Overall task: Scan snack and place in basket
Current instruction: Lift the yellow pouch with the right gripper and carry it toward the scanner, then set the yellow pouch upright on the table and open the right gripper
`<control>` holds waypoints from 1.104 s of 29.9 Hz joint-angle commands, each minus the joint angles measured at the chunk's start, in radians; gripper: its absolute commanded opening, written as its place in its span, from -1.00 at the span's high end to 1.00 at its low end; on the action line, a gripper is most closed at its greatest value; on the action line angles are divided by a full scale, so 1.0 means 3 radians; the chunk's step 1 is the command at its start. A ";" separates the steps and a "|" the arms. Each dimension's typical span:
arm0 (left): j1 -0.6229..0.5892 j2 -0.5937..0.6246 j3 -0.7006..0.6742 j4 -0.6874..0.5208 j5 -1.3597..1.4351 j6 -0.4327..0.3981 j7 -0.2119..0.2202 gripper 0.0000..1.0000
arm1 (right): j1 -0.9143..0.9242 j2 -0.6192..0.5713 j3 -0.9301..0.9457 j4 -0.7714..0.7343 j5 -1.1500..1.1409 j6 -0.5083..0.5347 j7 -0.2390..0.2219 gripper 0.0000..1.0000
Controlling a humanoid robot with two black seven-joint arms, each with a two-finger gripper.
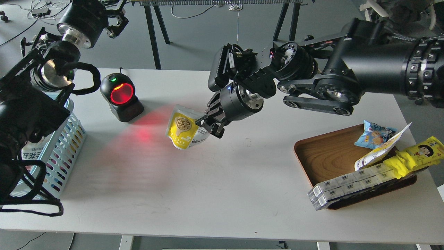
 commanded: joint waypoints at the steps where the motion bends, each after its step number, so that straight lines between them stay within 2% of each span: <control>1: 0.0006 0.0009 0.0000 0.0003 0.0000 0.0000 -0.0001 -1.00 | -0.0078 0.0003 -0.0007 -0.0046 -0.0010 0.0002 0.0000 0.99; 20: 0.0017 0.0024 -0.0005 0.0003 0.0000 0.0000 -0.0001 -1.00 | -0.0099 0.0130 -0.0069 -0.0098 -0.0046 0.0002 0.0000 0.89; 23: 0.0012 0.0024 -0.0010 -0.0002 0.0000 0.0000 -0.0001 -1.00 | -0.0073 0.0130 -0.0069 -0.0092 -0.0046 0.0002 0.0000 0.83; 24: 0.0012 0.0024 -0.0010 -0.0002 0.0000 0.0000 -0.0006 -1.00 | -0.0058 0.0130 -0.0064 -0.0087 -0.0046 0.0002 0.0000 0.75; 25: 0.0012 0.0024 -0.0010 -0.0002 0.0000 0.0000 -0.0001 -1.00 | -0.0043 0.0125 -0.0064 -0.0082 -0.0036 0.0002 0.0000 0.57; 28: 0.0012 0.0024 -0.0010 -0.0002 0.0000 0.0000 -0.0001 -1.00 | 0.0029 0.0095 -0.0059 -0.0036 -0.0010 0.0007 0.0000 -0.31; 30: 0.0012 0.0024 -0.0010 -0.0002 0.0000 0.0000 -0.0001 -1.00 | 0.0090 0.0054 -0.0059 0.0010 -0.0005 0.0012 0.0000 -0.53; 33: 0.0012 0.0024 -0.0010 -0.0002 0.0000 0.0000 -0.0001 -1.00 | 0.0157 -0.0089 -0.0033 0.0127 0.0000 0.0028 0.0000 -0.64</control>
